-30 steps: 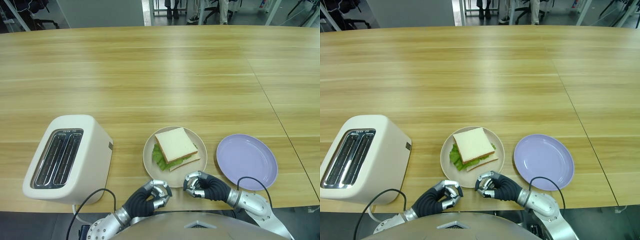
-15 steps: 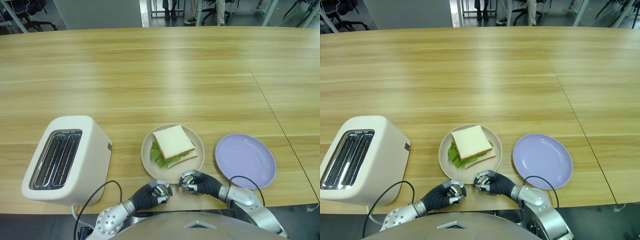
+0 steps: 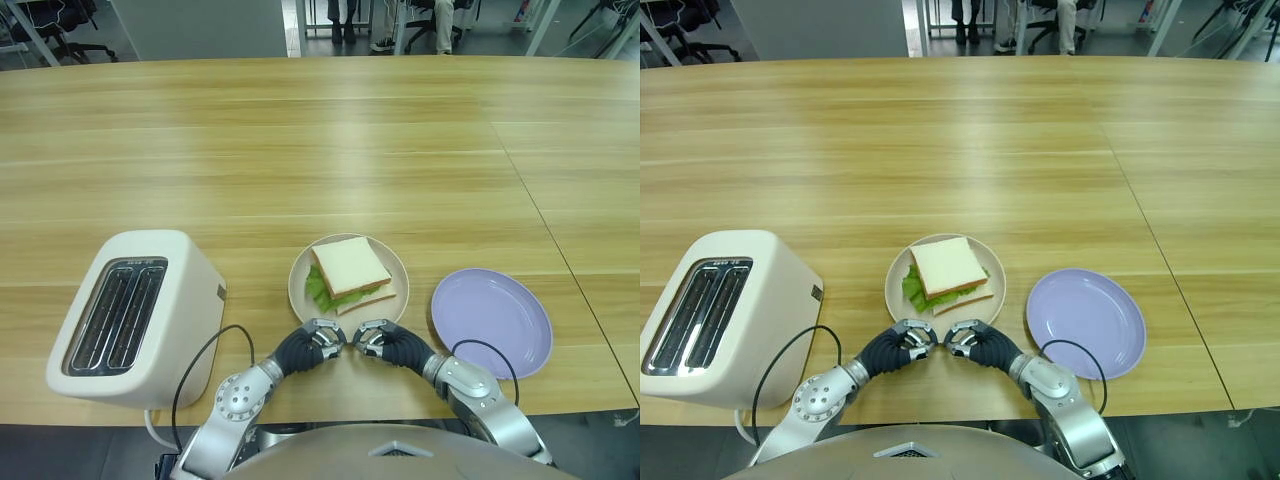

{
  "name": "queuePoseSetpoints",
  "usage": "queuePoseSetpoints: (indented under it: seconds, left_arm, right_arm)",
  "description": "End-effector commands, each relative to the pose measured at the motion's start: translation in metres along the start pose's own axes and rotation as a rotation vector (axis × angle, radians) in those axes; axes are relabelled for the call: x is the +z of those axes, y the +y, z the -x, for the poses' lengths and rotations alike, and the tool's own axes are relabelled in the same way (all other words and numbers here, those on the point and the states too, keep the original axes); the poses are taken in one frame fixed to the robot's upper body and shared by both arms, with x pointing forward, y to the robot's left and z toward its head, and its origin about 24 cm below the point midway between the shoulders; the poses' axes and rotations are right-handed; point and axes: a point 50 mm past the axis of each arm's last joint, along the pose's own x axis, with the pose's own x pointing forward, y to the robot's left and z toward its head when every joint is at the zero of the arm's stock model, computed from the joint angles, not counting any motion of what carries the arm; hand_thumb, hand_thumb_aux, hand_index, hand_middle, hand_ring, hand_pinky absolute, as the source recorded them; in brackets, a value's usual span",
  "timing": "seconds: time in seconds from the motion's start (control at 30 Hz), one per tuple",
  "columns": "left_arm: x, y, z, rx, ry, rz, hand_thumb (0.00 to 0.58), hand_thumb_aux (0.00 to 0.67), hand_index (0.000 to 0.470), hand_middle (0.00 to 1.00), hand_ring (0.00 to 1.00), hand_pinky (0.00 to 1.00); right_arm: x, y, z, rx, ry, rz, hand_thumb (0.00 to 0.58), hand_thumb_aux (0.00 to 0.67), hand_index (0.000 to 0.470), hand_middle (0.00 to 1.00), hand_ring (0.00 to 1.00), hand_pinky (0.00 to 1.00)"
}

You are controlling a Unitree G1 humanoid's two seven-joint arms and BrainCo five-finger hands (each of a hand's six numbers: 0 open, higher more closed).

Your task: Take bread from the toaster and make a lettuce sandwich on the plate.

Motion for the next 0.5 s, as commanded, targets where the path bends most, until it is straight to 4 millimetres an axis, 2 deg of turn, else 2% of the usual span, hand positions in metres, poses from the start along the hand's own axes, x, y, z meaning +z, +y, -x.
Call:
queuePoseSetpoints:
  seconds: [0.03, 0.23, 0.5]
  left_arm:
    - [0.004, 0.013, -0.008, 0.07, -0.014, -0.026, 0.58, 0.67, 0.46, 1.0, 1.0, 1.0]
    - [0.024, 0.032, -0.022, 0.14, -0.072, -0.058, 0.58, 0.67, 0.46, 1.0, 1.0, 1.0]
    - [0.049, 0.057, -0.048, 0.227, -0.142, -0.088, 0.58, 0.67, 0.46, 1.0, 1.0, 1.0]
  right_arm:
    - [0.01, -0.017, -0.013, -0.097, -0.018, 0.021, 0.58, 0.67, 0.46, 1.0, 1.0, 1.0]
    - [0.035, -0.029, -0.034, -0.165, -0.078, 0.026, 0.58, 0.67, 0.46, 1.0, 1.0, 1.0]
    - [0.054, -0.051, -0.06, -0.249, -0.109, 0.029, 0.58, 0.67, 0.46, 1.0, 1.0, 1.0]
